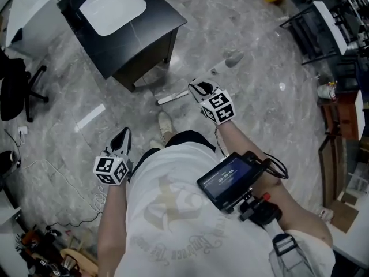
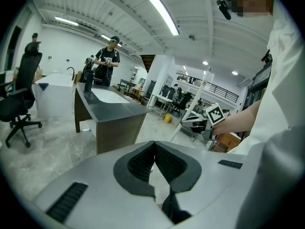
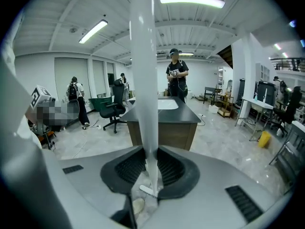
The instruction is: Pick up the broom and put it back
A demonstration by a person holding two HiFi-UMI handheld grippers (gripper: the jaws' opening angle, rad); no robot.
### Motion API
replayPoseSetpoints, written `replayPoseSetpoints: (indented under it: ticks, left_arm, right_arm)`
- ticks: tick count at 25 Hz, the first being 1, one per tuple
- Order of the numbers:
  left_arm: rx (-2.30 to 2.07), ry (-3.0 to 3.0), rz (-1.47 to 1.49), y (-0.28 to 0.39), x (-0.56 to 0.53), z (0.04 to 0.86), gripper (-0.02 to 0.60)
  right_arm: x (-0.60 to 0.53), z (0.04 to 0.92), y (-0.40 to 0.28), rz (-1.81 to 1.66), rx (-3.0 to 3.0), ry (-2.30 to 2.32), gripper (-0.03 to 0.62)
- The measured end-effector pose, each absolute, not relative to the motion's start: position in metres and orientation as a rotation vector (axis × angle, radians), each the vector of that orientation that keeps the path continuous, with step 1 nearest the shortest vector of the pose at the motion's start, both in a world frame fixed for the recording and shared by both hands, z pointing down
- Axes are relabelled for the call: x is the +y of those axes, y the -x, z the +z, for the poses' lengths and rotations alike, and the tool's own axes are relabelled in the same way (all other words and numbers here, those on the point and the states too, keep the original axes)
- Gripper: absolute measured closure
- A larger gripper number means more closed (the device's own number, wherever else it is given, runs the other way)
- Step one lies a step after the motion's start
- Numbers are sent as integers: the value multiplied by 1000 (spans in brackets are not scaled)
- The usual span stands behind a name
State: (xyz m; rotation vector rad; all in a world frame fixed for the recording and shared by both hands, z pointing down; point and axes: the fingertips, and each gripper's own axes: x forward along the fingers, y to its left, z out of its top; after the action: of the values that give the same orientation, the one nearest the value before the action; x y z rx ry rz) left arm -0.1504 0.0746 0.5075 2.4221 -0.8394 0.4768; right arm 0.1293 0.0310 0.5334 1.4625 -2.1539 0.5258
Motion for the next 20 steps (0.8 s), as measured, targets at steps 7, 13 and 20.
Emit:
replayPoseSetpoints:
  ticks: [7,13,20]
  left_arm:
    - [-774,-2478,458,138,76,501,569]
    - [-712,-2516,457,130,81,501,569]
    - [-708,-2532,472,136,90,501,569]
  right_arm:
    - [49,494,-124,476,-2176,-1495,500]
    - [64,471,-124,446,-2178,-1538,500]
    - [83,458,-118,425,-2173,-1546,500]
